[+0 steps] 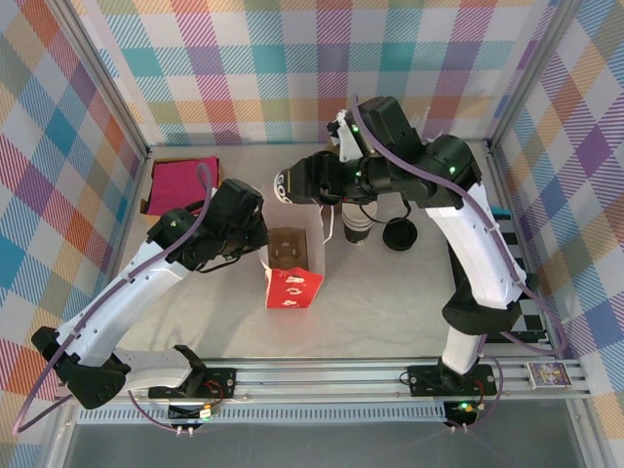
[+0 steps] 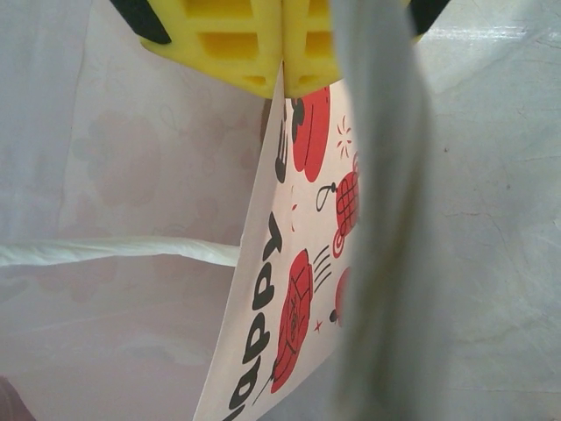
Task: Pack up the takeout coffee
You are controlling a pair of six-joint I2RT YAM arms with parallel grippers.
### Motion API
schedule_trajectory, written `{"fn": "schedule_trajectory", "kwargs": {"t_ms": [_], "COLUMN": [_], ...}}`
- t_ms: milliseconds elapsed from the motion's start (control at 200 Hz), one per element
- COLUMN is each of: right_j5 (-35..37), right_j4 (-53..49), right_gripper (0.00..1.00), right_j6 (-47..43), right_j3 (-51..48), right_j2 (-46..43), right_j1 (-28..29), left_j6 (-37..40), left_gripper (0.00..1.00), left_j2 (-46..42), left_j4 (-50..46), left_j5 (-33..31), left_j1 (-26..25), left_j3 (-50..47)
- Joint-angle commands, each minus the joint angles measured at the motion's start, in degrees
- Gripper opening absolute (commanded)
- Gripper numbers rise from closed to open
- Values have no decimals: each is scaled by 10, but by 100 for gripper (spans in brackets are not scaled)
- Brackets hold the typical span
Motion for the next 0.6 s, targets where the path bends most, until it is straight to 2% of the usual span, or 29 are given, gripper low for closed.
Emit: {"fn": "schedule_trajectory", "kwargs": {"t_ms": [0,195,295,595], "right_j5": [6,56,83,142], "right_j4": [1,-53,-62,-116], "right_gripper": [66,66,63,65], "right_j6": [3,-5,6,-4], "right_j3": [15,1,-5,-12], "right_j2": [13,39,48,96], "right_j1": [9,31,37,56], "left_j6": [4,6,6,22], "left_gripper": [0,1,1,0], "left_j2": [1,-2,-5,-6], "left_j4": [16,25,28,40], "left_j5": [-21,-26,-32,-33], "left_j1": [-13,-19,-23,-33], "left_j3": [26,27,25,26]}}
